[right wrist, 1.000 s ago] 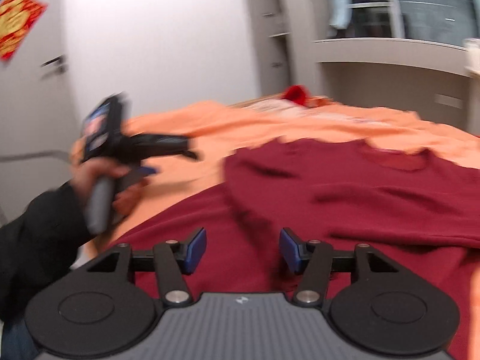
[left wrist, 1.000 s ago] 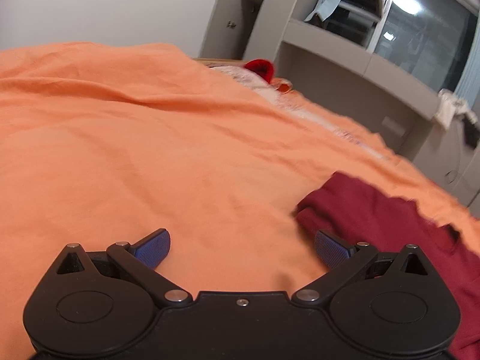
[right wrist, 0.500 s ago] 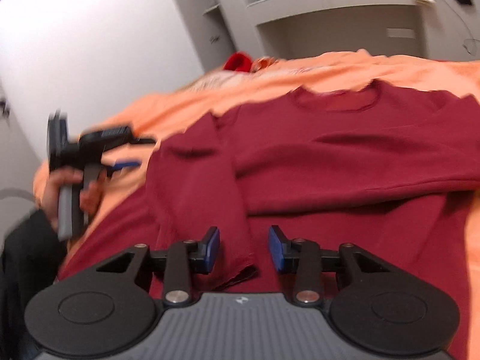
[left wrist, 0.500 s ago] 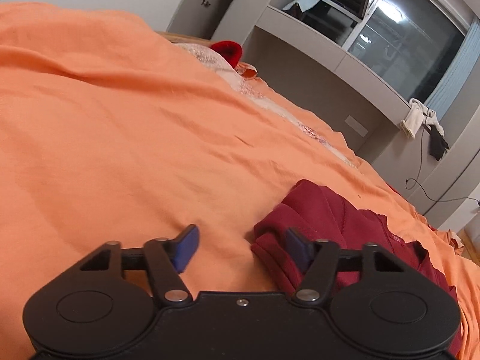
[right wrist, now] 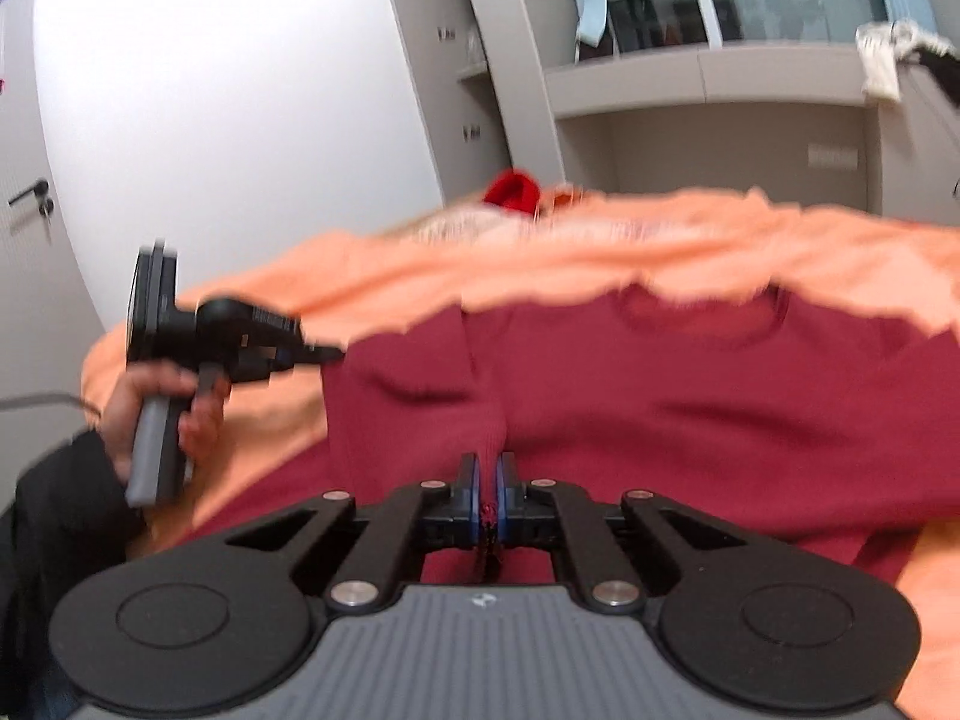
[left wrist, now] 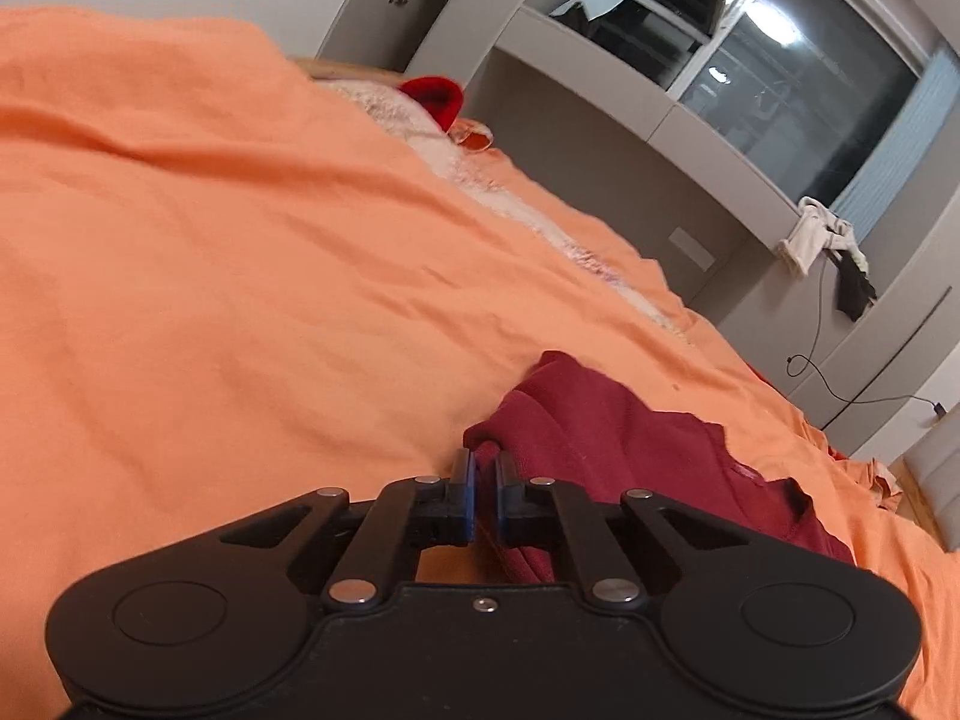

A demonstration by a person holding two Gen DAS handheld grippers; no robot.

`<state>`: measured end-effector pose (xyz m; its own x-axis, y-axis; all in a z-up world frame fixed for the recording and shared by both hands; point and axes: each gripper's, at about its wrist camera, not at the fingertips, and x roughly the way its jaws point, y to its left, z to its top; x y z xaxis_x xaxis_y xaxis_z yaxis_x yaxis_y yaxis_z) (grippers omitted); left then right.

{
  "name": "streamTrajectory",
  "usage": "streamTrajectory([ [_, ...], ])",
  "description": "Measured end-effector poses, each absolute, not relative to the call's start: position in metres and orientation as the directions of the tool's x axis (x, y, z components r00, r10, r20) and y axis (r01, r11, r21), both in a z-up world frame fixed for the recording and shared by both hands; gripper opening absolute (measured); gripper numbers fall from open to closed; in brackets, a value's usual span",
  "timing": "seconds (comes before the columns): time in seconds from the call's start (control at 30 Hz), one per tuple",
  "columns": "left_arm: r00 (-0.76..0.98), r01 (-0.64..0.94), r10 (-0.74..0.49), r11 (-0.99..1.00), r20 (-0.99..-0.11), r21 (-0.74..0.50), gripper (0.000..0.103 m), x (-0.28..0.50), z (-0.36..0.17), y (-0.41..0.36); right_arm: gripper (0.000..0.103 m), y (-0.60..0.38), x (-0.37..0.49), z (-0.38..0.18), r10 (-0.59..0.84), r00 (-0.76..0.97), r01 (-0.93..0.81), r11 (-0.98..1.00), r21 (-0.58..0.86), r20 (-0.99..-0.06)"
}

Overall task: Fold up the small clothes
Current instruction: 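Pinch the sweater side edge with the right gripper while the left gripper pinches the body edge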

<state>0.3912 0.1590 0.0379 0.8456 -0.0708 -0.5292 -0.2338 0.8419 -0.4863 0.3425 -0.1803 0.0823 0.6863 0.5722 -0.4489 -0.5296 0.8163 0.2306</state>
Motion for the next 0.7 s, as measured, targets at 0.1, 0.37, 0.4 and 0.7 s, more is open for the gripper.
streamTrajectory([
  [0.1,0.829,-0.243,-0.047,0.867,-0.557,-0.435,0.005,0.396,0.034,0.154,0.005,-0.193,0.343,0.092,0.558,0.705,-0.507,0.828,0.238,-0.437],
  [0.37,0.773,-0.245,-0.050,0.896,-0.632,-0.370,0.012,0.406,0.020,0.152,0.005,-0.197,0.364,0.044,0.542,0.584,-0.450,0.836,0.314,-0.605],
  [0.4,0.775,-0.247,-0.046,0.896,-0.630,-0.368,0.016,0.406,0.021,0.153,0.006,-0.197,0.362,0.042,0.541,0.583,-0.453,0.836,0.311,-0.606],
  [0.7,0.800,-0.213,-0.004,0.933,-0.600,-0.290,0.083,0.393,0.027,0.140,0.050,-0.197,0.347,0.047,0.523,0.640,-0.468,0.847,0.254,-0.563],
])
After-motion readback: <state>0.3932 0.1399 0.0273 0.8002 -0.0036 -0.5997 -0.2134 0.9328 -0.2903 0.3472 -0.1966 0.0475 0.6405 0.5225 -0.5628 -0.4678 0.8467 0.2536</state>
